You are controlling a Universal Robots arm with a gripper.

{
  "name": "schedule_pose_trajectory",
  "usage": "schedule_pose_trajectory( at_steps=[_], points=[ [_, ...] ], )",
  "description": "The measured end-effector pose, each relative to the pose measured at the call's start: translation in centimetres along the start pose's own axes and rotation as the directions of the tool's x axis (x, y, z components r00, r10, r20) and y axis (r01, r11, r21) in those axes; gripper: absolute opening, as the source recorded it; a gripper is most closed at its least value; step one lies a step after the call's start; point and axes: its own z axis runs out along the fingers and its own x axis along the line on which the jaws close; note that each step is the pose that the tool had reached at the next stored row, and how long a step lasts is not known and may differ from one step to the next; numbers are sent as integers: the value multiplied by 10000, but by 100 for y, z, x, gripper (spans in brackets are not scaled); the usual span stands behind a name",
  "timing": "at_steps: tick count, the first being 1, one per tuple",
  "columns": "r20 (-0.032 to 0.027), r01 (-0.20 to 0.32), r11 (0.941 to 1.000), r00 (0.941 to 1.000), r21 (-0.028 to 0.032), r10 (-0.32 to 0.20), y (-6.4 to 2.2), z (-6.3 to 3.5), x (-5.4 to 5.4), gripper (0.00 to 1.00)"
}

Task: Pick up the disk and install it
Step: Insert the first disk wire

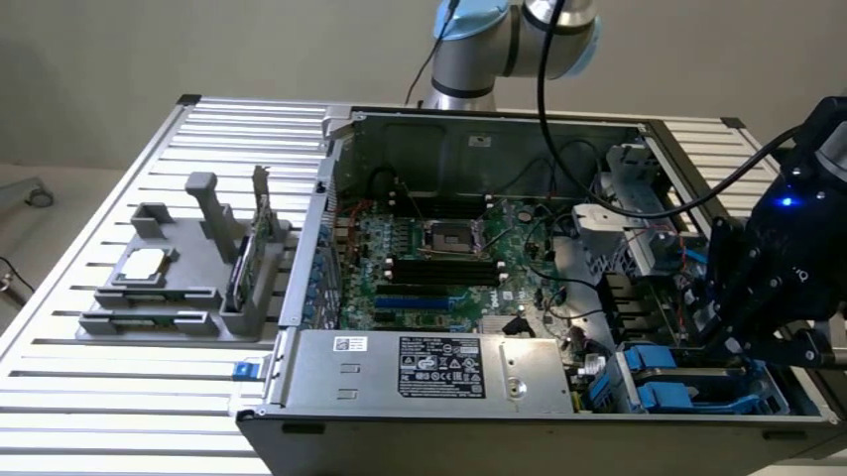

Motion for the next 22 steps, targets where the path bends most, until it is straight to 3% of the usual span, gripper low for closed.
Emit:
schedule_pose_trajectory(
  at_steps=[12,22],
  points=[
    [137,-102,9999,9999,-1,102,-1,0,11,16],
    [204,-181,9998,9996,0,181,-9,-1,73,16]
  ],
)
